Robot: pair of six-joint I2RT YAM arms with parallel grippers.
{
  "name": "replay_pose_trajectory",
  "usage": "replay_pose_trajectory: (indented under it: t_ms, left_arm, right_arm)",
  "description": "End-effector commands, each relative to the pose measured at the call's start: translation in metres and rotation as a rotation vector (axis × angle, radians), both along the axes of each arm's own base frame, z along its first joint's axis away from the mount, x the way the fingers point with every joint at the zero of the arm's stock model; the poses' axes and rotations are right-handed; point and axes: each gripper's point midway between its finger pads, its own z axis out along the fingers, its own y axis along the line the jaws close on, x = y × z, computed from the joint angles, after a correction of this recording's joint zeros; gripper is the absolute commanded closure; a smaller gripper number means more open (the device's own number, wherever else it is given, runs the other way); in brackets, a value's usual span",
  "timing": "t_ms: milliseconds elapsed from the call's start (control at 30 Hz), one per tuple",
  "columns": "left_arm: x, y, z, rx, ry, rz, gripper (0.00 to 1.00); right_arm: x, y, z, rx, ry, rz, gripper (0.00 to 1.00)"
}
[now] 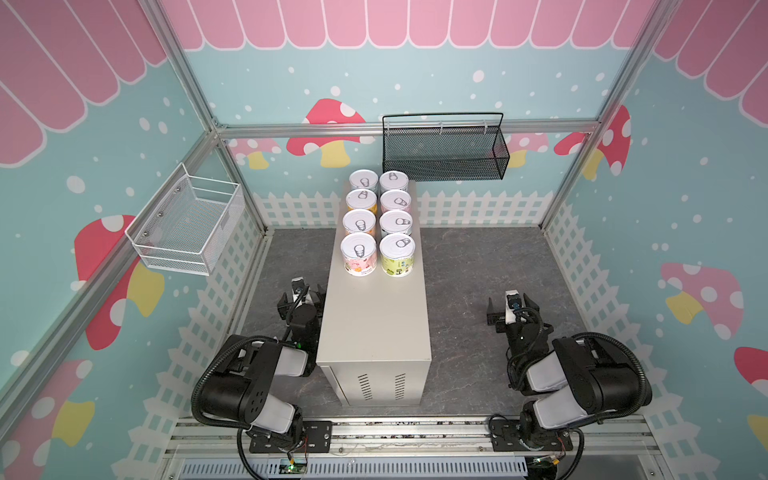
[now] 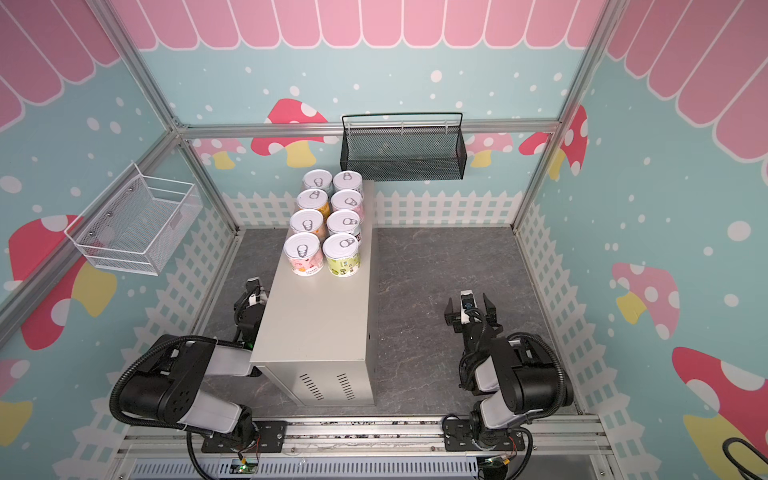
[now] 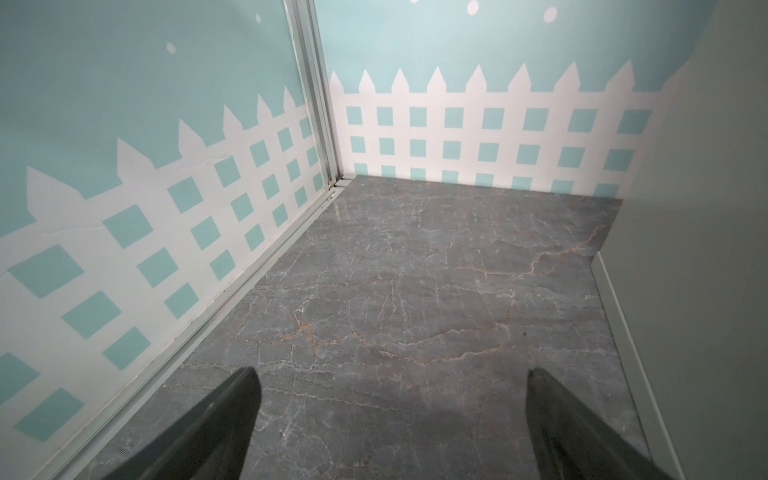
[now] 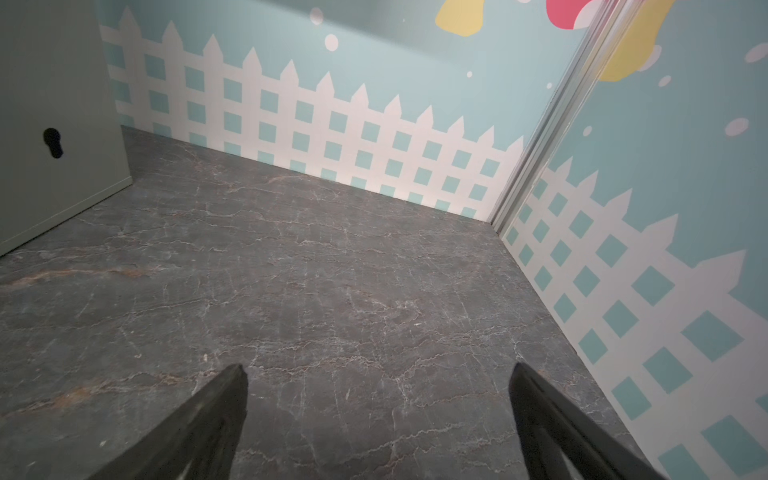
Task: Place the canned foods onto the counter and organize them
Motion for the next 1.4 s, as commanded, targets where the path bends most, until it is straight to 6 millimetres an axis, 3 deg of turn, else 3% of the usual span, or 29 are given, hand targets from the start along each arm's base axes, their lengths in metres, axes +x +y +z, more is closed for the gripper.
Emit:
replay_pose_trajectory:
  t_ms: [0, 100, 433, 1367]
  left_arm:
    - [-0.001, -0.005, 0.016, 0.003, -0.086, -0.036, 0.01]
    - [-0.001, -0.019, 0.009, 0.046, -0.108, -0.097, 0.01]
    - [0.004, -0.010, 0.008, 0.022, -0.082, -0.070, 0.01]
    - [0.004, -0.011, 0.008, 0.022, -0.080, -0.079, 0.01]
  right_arm:
    - [-0.002, 0.005, 0.025, -0.021, -0.111, 0.038, 0.01]
    - [-0.002, 0.005, 0.023, -0.019, -0.100, 0.037, 0.01]
    - [-0.002, 0.005, 0.023, -0.018, -0.100, 0.039, 0.01]
    - [0.005, 0.003, 0.021, -0.009, -0.080, 0.027, 0.01]
